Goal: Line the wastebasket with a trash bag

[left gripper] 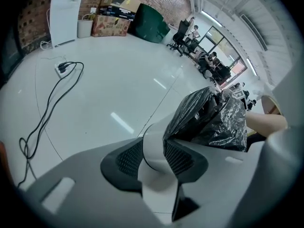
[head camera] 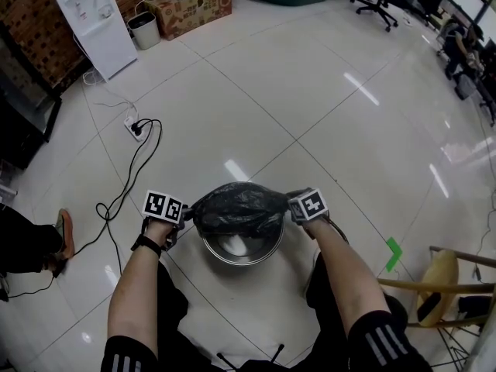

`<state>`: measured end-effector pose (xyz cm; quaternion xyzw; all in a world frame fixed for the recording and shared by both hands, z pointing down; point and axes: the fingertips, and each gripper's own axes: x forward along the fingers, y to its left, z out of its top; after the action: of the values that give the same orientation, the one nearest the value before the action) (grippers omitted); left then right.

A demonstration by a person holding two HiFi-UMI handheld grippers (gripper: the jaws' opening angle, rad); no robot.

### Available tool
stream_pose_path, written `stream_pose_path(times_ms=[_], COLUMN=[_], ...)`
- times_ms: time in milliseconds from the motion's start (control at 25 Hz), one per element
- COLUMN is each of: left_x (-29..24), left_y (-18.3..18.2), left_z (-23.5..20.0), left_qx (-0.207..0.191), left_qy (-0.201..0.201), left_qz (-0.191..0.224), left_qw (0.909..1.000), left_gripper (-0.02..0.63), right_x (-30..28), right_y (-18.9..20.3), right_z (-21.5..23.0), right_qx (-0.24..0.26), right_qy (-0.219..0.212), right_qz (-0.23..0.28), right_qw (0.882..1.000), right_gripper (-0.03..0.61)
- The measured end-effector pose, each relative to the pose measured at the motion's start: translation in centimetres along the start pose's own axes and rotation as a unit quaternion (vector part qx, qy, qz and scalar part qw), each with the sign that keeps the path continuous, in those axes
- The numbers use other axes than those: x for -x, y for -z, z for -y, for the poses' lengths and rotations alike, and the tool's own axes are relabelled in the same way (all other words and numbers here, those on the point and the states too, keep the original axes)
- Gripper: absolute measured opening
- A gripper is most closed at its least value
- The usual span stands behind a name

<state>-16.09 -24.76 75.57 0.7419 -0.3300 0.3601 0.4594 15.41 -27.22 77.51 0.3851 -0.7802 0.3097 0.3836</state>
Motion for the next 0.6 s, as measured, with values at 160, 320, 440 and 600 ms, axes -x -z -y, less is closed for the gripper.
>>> stream_pose_path(times_ms=[160,320,440,600], left_x=[0.4,1.2,1.6,2.2], left_y=[0.3,0.3,0.6,0.6], left_z=[0.7,1.2,1.7,2.3], left_qx=[-0.008,-0.017,-0.030,-0.040], left_qy=[0.008,0.005,0.004,0.004], left_qz=[-0.004,0.006,0.008,0.011], left_qw=[0.9999,0.9998,0.9995,0.9991], left_gripper=[0.160,0.175,0.181,0.181], right_x=[2.1,6.7,11.2,14.8], right_y=[-1.0,-3.4,-5.9,-8.1], right_z=[-0.1,-0.1,-1.0,-8.0], right_qx=[-0.041,0.000,0.068,0.214], right_qy=[-0.025,-0.029,-0.015,-0.052], right_qz=[0.036,0.091,0.125,0.126], right_qw=[0.998,0.995,0.990,0.967], right_gripper=[0.139,0.166,0.170,0.175])
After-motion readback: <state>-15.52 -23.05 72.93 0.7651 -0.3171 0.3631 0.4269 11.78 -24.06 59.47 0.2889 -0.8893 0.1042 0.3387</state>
